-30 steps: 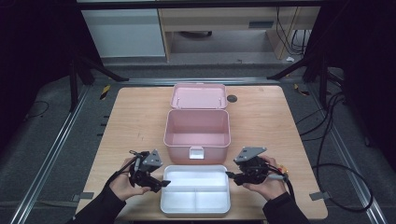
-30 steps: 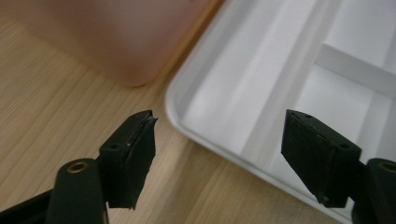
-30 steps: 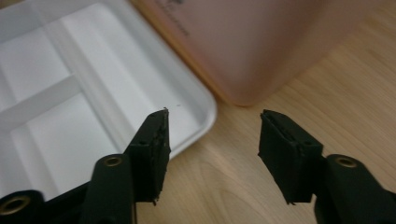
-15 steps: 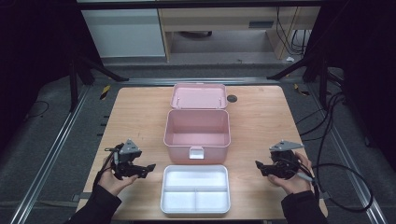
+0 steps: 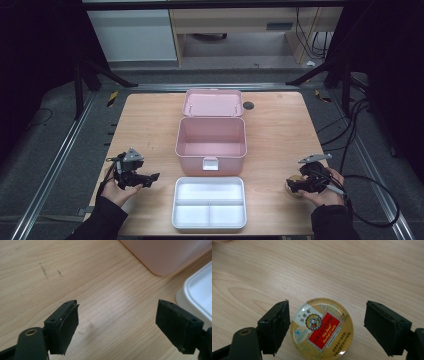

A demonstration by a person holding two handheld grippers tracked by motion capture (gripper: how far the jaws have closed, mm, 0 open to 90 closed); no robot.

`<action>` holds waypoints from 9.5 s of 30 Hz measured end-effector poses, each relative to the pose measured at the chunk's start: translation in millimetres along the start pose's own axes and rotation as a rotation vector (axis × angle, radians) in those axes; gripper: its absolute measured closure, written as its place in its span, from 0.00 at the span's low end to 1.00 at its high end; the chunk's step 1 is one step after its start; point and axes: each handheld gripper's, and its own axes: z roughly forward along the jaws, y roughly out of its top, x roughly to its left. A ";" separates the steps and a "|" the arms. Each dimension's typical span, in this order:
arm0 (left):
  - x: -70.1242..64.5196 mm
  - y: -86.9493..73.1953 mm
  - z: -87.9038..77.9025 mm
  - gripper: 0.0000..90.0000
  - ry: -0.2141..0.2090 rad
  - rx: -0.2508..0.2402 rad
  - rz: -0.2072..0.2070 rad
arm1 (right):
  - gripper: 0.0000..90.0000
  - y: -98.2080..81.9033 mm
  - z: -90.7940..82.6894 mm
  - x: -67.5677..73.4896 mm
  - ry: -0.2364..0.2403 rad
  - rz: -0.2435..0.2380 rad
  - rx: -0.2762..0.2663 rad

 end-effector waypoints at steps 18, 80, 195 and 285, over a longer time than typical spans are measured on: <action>2.4 3.9 5.8 0.20 0.001 0.007 0.006 | 0.18 -9.4 16.8 0.1 0.041 -0.007 0.131; -1.1 -0.3 20.4 0.21 0.004 0.102 0.044 | 0.23 114.8 -46.3 30.1 0.105 -0.127 -0.137; -13.8 8.8 12.5 0.26 -0.040 0.090 0.134 | 0.33 191.0 -41.6 112.6 0.269 -0.454 -0.274; -113.6 34.7 32.4 0.95 -0.422 0.380 0.674 | 0.96 58.1 36.0 163.8 0.474 -0.879 0.206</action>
